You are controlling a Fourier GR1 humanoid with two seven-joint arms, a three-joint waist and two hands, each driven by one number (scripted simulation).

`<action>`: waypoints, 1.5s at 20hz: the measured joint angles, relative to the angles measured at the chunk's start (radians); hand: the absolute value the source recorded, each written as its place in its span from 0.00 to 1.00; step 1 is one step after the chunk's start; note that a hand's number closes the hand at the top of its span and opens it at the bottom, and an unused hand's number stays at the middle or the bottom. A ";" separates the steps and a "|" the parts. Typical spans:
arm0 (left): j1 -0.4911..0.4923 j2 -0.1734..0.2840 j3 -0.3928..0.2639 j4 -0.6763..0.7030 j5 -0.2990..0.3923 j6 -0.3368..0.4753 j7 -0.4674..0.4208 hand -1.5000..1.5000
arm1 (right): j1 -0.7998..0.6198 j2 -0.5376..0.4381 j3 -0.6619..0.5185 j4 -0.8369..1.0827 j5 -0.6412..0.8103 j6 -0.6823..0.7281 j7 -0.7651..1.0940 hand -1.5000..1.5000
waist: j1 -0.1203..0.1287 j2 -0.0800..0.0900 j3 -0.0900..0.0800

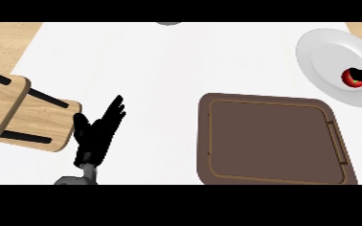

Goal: Pick the tomato from the tray and place it in the plate

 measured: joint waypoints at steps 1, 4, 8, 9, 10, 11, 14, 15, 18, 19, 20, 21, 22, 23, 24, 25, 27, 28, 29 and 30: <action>0.000 0.000 -0.001 -0.004 0.001 -0.001 0.003 0.50 | 0.002 -0.004 -0.012 0.004 -0.017 0.021 -0.027 0.00 | 0.002 0.000 0.001; -0.004 0.001 0.003 0.005 0.001 -0.002 0.002 0.50 | 0.006 -0.006 -0.054 -0.004 -0.076 0.065 -0.126 0.00 | 0.001 0.002 0.002; -0.010 0.001 0.009 0.008 0.004 0.001 0.005 0.50 | 0.017 0.019 -0.131 -0.051 -0.174 0.068 -0.287 0.00 | -0.005 0.000 0.003; -0.007 0.002 0.010 0.008 0.004 0.000 0.003 0.50 | 0.018 0.019 -0.154 -0.064 -0.202 0.069 -0.324 0.00 | -0.006 -0.001 0.004; -0.003 -0.001 0.007 0.007 0.002 0.003 0.003 0.50 | 0.016 0.014 -0.176 -0.073 -0.227 0.072 -0.353 0.00 | -0.005 -0.002 0.004; 0.000 -0.001 0.009 0.009 0.002 0.002 0.001 0.50 | 0.016 0.012 -0.198 -0.080 -0.254 0.079 -0.386 0.00 | -0.007 -0.003 0.003; -0.006 0.005 0.016 0.014 0.003 0.001 0.007 0.50 | 0.039 0.021 -0.271 -0.088 -0.339 0.096 -0.488 0.00 | -0.014 -0.006 0.001; -0.009 0.011 0.022 0.015 0.008 -0.003 0.008 0.50 | 0.048 0.017 -0.293 -0.085 -0.365 0.116 -0.519 0.00 | -0.017 -0.007 0.001; 0.004 0.012 0.022 0.004 0.007 -0.001 0.011 0.50 | 0.070 0.016 -0.345 -0.074 -0.439 0.191 -0.611 0.00 | -0.022 -0.013 -0.001; 0.006 0.014 0.025 0.004 0.005 -0.001 0.008 0.50 | 0.080 0.014 -0.359 -0.068 -0.461 0.227 -0.638 0.00 | -0.026 -0.015 -0.002; 0.002 0.014 0.029 0.001 0.007 0.002 0.017 0.50 | 0.090 0.012 -0.370 -0.063 -0.481 0.263 -0.664 0.00 | -0.029 -0.017 -0.003; 0.003 0.012 0.033 0.012 0.007 0.003 0.008 0.50 | 0.102 0.002 -0.375 -0.056 -0.496 0.304 -0.681 0.00 | -0.034 -0.019 -0.003; 0.000 0.018 0.043 0.024 0.013 -0.003 0.001 0.50 | 0.118 0.001 -0.382 -0.048 -0.511 0.342 -0.706 0.00 | -0.037 -0.020 -0.004; 0.002 0.015 0.039 0.021 0.007 0.002 0.005 0.50 | 0.129 -0.002 -0.381 -0.038 -0.520 0.373 -0.721 0.00 | -0.039 -0.022 -0.005; 0.017 0.018 0.038 0.016 0.008 -0.004 -0.001 0.50 | 0.151 -0.001 -0.382 -0.033 -0.531 0.411 -0.740 0.00 | -0.042 -0.024 -0.005; 0.030 0.014 0.029 -0.007 0.002 0.002 0.010 0.50 | 0.169 0.004 -0.377 -0.033 -0.538 0.437 -0.755 0.00 | -0.045 -0.026 -0.006; 0.046 0.020 0.032 -0.020 0.006 -0.004 0.016 0.50 | 0.192 0.012 -0.364 -0.025 -0.552 0.475 -0.778 0.00 | -0.048 -0.028 -0.007; 0.046 0.021 0.039 -0.017 0.007 -0.004 0.013 0.50 | 0.204 0.017 -0.354 -0.026 -0.557 0.493 -0.788 0.00 | -0.050 -0.029 -0.007; 0.041 0.022 0.040 -0.021 0.008 -0.005 0.024 0.50 | 0.220 0.025 -0.345 -0.027 -0.561 0.506 -0.800 0.00 | -0.053 -0.030 -0.007; 0.037 0.017 0.037 -0.027 0.004 0.000 0.030 0.50 | 0.234 0.030 -0.332 -0.028 -0.562 0.511 -0.802 0.00 | -0.054 -0.031 -0.008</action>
